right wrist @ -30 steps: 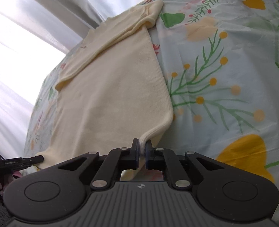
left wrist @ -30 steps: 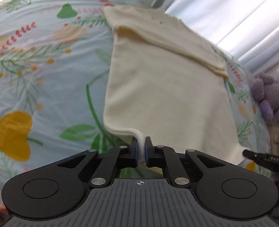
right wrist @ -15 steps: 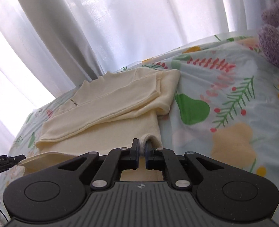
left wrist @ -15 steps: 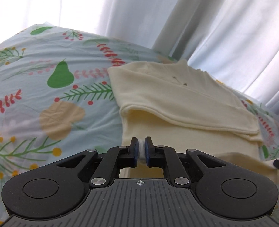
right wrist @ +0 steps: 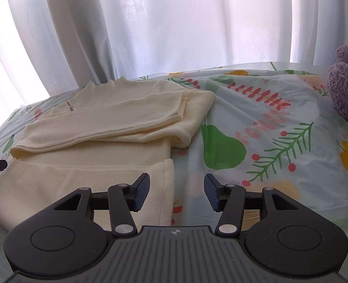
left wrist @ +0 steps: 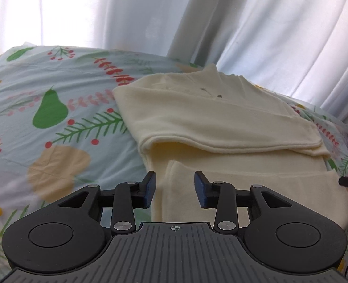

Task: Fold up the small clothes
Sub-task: 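Grasp the hem with both grippers and lift it toward the collar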

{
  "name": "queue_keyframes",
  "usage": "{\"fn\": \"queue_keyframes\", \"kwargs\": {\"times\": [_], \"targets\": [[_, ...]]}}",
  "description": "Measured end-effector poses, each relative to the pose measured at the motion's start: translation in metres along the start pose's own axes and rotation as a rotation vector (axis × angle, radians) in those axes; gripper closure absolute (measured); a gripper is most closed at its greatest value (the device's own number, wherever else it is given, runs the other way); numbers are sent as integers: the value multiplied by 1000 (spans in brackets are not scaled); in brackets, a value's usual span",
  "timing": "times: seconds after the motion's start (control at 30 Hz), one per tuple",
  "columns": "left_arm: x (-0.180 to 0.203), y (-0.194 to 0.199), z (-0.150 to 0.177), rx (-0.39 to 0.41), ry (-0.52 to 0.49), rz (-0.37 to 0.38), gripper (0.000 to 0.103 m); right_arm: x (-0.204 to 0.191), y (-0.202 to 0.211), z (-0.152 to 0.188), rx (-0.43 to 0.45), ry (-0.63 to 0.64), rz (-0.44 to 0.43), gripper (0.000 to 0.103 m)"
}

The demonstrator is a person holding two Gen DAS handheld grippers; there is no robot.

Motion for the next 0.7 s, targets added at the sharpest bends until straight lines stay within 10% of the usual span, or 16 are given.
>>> {"fn": "queue_keyframes", "kwargs": {"times": [0.37,0.7], "targets": [[2,-19,-1,-71,-3,-13,92,-13,-17,-1,-39,55,-12,94],[37,33,-43,93,-109,10,94,-30,25,-34,129,133,-41,97]]}}
Point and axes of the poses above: each gripper's, at about its wrist camera, not at the fingertips, and y roughly against the way its jaws point, x to its right, z to its underside, the point moved 3 cm from there along -y, roughly the way its jaws point, and after that the axes turned 7 degrees about z, right-handed, at the moved point
